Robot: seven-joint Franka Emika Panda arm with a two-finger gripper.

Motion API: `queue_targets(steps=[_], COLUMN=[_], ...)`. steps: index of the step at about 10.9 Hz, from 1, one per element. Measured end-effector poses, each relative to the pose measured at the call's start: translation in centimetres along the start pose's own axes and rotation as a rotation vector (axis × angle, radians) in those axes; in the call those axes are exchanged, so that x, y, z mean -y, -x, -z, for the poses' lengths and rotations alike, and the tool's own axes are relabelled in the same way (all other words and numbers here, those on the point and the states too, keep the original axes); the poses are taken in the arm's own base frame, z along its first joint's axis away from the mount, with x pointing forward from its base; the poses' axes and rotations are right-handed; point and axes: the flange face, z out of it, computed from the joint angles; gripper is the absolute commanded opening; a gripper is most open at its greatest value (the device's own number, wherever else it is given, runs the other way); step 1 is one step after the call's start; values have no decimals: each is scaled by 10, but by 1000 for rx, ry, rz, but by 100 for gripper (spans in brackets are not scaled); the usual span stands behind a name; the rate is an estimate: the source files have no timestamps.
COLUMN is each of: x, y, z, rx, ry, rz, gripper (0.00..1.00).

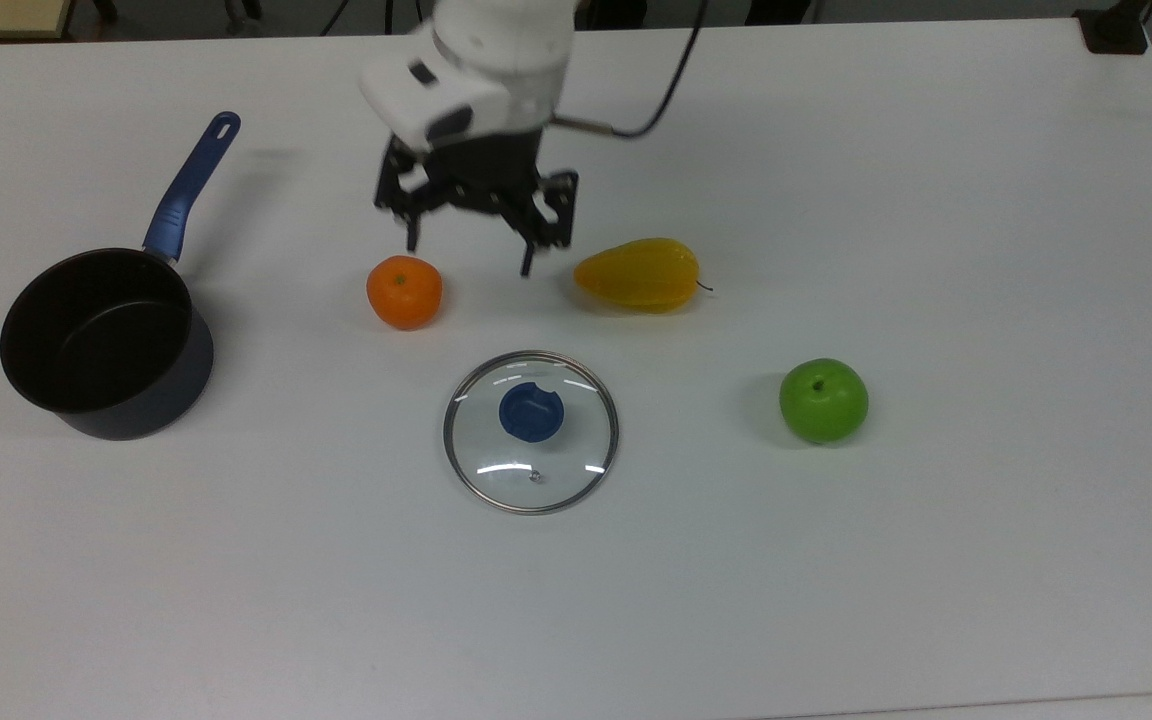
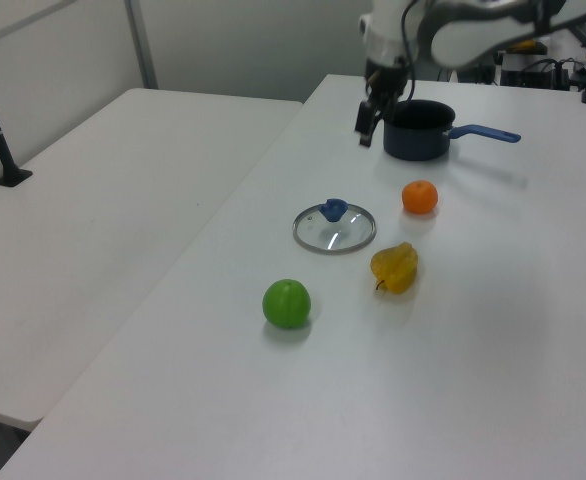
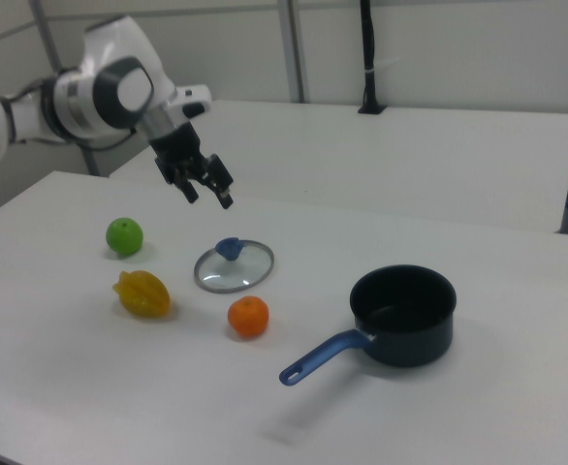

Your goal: Open lid

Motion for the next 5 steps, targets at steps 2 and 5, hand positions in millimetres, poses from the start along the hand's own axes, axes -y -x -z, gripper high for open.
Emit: queue_targets(steps=[2, 5], x=[-33, -85], y=[12, 38], z=[35, 75], rx=[54, 148], ry=[-26, -69], rz=[2, 71], gripper=[100, 100])
